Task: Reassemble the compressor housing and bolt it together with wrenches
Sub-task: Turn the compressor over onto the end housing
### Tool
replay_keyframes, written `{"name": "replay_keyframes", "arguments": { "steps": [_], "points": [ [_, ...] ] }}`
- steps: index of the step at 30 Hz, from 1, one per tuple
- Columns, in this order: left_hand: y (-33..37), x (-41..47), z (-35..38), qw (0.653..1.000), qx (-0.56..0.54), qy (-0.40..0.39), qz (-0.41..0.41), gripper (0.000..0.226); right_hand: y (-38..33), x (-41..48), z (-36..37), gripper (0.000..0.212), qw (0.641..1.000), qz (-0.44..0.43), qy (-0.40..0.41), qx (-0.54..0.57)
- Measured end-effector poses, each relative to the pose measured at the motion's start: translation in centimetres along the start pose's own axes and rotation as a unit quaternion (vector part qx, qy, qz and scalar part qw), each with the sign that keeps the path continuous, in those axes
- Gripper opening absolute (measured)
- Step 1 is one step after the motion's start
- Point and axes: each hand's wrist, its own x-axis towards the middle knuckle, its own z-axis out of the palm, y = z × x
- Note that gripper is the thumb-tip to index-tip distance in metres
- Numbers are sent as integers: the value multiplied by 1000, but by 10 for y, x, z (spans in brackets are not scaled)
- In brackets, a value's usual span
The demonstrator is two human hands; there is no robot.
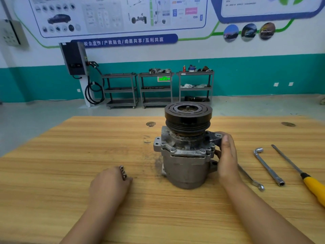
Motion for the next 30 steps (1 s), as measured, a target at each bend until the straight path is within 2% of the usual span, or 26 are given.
{"name": "replay_keyframes", "arguments": {
  "steps": [5, 8, 16, 21, 30],
  "points": [
    [-3, 4, 6, 1000, 9, 12, -18, 31, -1, 0, 0, 41, 1000, 4, -7, 6],
    [-6, 6, 6, 1000, 14, 8, -24, 38, -1, 0, 0, 37, 1000, 7, -22, 14],
    [-1, 14, 4, 999, 39, -16, 34, 21, -2, 1, 0, 40, 999, 28, -36, 27],
    [1, 15, -2, 997, 58, -38, 38, 40, -1, 0, 0, 30, 999, 28, -40, 23],
    [-8, 17, 1, 995, 83, -42, 35, 34, 1, 1, 0, 36, 999, 26, -38, 21]
  ]
}}
